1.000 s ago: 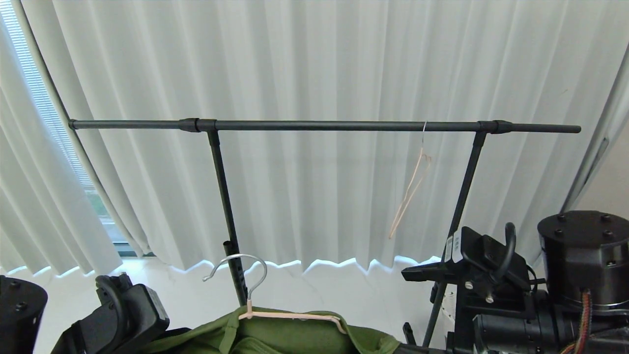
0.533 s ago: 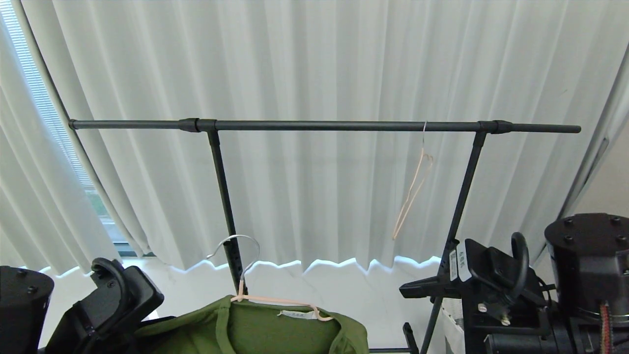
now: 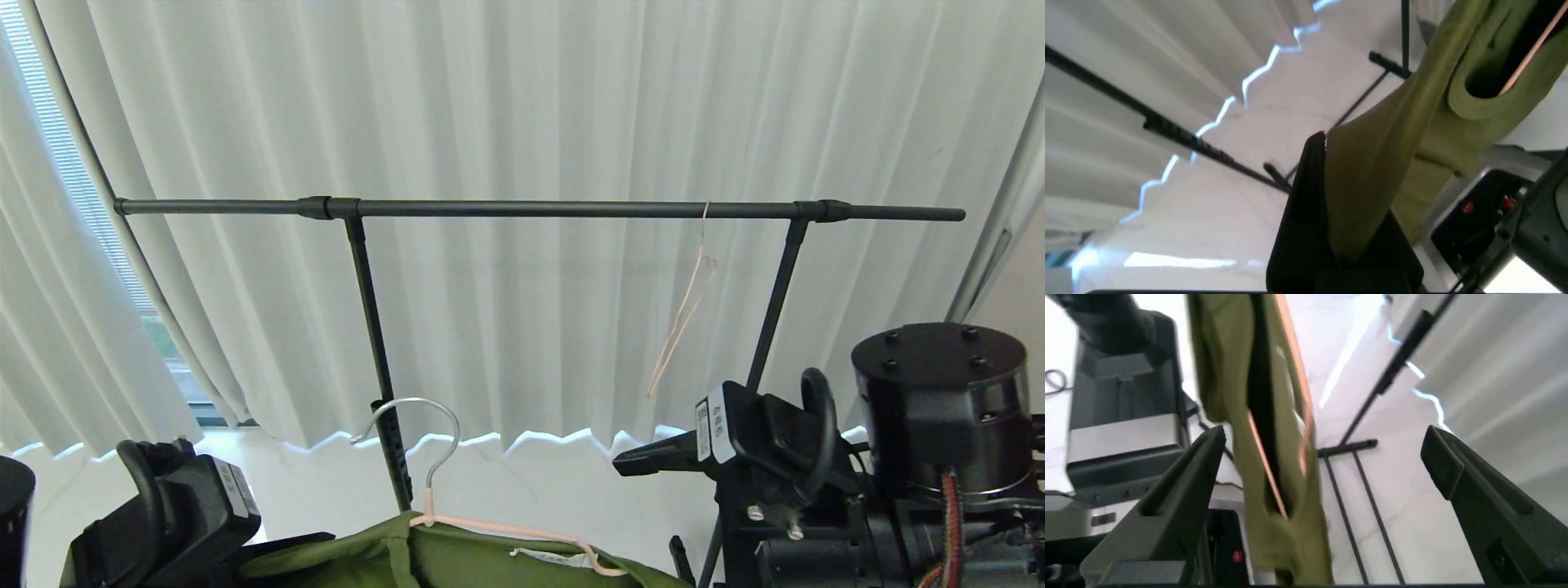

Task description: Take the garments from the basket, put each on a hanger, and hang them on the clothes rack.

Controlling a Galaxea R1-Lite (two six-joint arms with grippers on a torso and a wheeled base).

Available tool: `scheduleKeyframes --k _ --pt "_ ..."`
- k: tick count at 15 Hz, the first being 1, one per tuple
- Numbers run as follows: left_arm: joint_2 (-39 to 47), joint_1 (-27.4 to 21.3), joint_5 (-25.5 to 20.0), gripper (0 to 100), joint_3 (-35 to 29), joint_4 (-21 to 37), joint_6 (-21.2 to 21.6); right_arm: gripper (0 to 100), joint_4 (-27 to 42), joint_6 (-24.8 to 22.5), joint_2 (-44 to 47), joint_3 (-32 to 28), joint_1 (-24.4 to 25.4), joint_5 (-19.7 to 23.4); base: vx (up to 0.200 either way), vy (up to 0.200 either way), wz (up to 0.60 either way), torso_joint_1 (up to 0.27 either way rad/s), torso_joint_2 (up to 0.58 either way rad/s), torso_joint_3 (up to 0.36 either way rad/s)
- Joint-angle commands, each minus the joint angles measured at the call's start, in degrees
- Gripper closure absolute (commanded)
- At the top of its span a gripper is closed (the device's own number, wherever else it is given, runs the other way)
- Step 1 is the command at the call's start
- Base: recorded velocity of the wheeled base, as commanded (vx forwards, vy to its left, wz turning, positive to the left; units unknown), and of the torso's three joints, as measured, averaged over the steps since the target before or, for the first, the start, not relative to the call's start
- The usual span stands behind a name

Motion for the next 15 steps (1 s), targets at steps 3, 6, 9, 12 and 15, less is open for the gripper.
scheduleKeyframes --k 3,6,9,12,15 --pt "0.07 -3.03 0.03 100 -0.09 -1.62 0.12 0 -0.21 -0.10 6.54 -3.17 3.15 0.32 0.000 0.000 0.00 0.000 0.00 0.000" --pt "-0.45 -5.23 0.30 100 -0.09 -2.15 0.83 0 -0.21 -0.01 8.92 -3.44 3.15 0.32 0.000 0.000 0.00 0.000 0.00 0.000" --pt "-0.37 -5.23 0.30 100 -0.44 -2.15 1.62 0 -0.12 0.25 10.06 -3.44 3.85 0.24 0.000 0.000 0.00 0.000 0.00 0.000" --pt "-0.10 -5.23 1.97 100 -0.36 -2.15 1.62 0 0.05 0.34 10.23 -3.70 4.90 0.15 0.000 0.000 0.00 0.000 0.00 0.000" --pt "-0.02 -5.23 2.58 100 -0.53 -2.15 1.62 0 0.05 0.34 10.67 -3.79 5.26 0.06 0.000 0.000 0.00 0.000 0.00 0.000"
